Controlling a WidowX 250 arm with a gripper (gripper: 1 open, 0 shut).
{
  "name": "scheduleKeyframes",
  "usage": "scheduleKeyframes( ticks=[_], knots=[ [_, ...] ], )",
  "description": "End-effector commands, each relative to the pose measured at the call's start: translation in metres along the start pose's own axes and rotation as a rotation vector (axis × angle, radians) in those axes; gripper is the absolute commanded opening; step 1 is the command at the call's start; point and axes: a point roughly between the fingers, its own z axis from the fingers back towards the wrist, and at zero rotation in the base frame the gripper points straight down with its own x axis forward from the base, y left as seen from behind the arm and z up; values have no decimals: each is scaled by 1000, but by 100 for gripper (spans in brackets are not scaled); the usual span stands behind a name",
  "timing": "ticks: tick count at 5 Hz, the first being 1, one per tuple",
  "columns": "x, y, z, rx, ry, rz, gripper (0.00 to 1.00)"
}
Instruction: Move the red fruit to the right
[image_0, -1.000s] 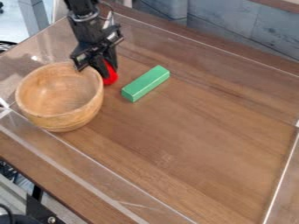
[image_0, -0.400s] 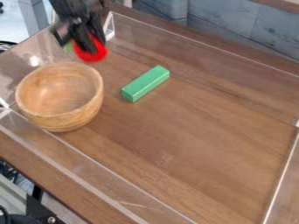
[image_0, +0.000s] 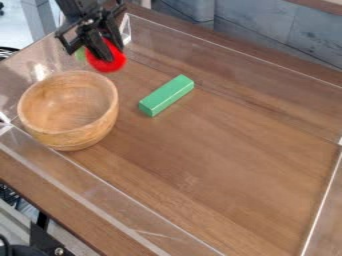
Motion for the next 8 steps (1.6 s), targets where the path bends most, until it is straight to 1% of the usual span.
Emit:
scheduleKeyframes(
  ticks=[1, 2, 3, 4, 5, 6, 7, 8],
  knots=[
    [-35, -2, 17, -45, -11, -46, 0],
    [-68, 0, 17, -54, 8, -72, 0],
    [-107, 0, 4, -48, 32, -117, 0],
    [-138, 3, -15, -25, 62, -189, 0],
    [-159, 9, -30, 1, 83, -244, 0],
    [-165, -11, -24, 19, 130, -332, 0],
    [-185, -47, -27, 50, 196, -476, 0],
    [-188, -53, -27, 61, 216, -521, 0]
  ],
)
